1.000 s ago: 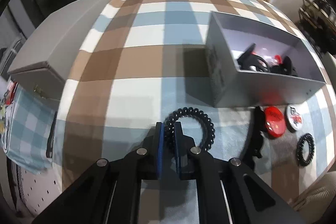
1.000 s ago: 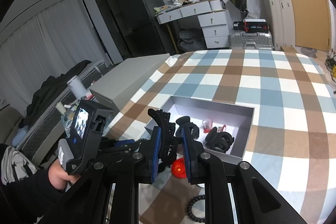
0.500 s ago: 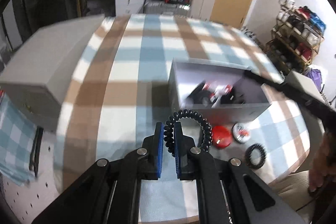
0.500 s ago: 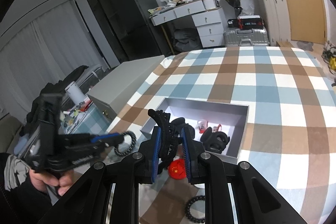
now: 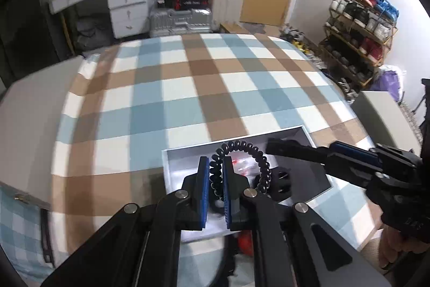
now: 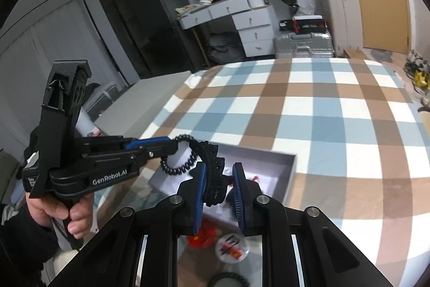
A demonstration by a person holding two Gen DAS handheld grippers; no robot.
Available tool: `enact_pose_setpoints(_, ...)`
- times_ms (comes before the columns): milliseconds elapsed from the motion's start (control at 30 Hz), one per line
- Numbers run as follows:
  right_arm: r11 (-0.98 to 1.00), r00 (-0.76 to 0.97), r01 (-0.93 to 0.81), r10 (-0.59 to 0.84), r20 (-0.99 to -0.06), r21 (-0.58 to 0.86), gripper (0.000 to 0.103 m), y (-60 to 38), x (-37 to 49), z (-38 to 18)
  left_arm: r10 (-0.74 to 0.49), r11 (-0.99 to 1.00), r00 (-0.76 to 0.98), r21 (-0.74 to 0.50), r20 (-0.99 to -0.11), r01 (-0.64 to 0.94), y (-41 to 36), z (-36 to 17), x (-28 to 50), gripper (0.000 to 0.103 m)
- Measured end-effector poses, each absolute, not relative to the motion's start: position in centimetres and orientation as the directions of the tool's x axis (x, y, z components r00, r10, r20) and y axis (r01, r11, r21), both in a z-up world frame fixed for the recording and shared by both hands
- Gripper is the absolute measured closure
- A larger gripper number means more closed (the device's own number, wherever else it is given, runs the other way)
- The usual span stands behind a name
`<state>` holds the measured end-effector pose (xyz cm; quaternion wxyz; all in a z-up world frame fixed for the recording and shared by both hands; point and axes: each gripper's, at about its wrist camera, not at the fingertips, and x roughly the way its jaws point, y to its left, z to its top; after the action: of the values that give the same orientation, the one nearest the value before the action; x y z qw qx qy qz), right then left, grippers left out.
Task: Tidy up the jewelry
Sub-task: 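Carry both held items over the white box and open both grippers, then withdraw both grippers from the box toward the remaining items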
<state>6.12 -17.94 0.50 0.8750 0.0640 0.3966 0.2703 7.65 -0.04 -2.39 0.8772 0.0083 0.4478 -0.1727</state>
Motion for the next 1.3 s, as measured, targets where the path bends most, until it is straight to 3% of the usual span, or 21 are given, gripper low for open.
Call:
enact_pose_setpoints(733,0.847,0.486,-0.429,0.510,-0.709,0.315,0.081,-17.7,8.1,-3.1,-0.280,0.918,0.554,-0.050,-0.784,0.394,-2.1,-3.6,7.5,0.097)
enact_pose_setpoints(800,0.847,0.499,-0.427,0.513,-0.698,0.317,0.077,-18.0,7.9,-2.9,-0.274,0.917,0.575,-0.030,-0.771,0.397,-2.1,-3.2,7.1,0.092)
enact_pose_setpoints(833,0.847,0.509,-0.422,0.516,-0.689,0.322,0.070,-18.3,7.8,-2.7,-0.272,0.918,0.590,-0.022,-0.760,0.395,-2.1,-2.8,6.8,0.078)
enact_pose_setpoints(867,0.846,0.522,-0.417,0.522,-0.675,0.331,0.067,-18.6,7.6,-2.4,-0.272,0.919,0.601,-0.018,-0.752,0.393,-2.0,-2.7,6.7,0.057)
enact_pose_setpoints(933,0.839,0.539,-0.418,0.537,-0.649,0.348,0.057,-19.0,7.3,-1.9,-0.262,0.926,0.635,-0.003,-0.727,0.379,-1.8,-2.2,6.1,0.041)
enact_pose_setpoints(1033,0.834,0.565,-0.424,0.547,-0.617,0.352,0.041,-19.5,6.7,-1.1,-0.243,0.932,0.664,0.019,-0.707,0.362,-1.5,-1.8,5.5,0.041)
enact_pose_setpoints(1300,0.858,0.606,-0.392,0.513,-0.607,0.333,0.025,-19.5,5.8,-0.3,-0.177,0.957,0.719,0.054,-0.672,0.286,-0.7,-1.2,4.7,0.039)
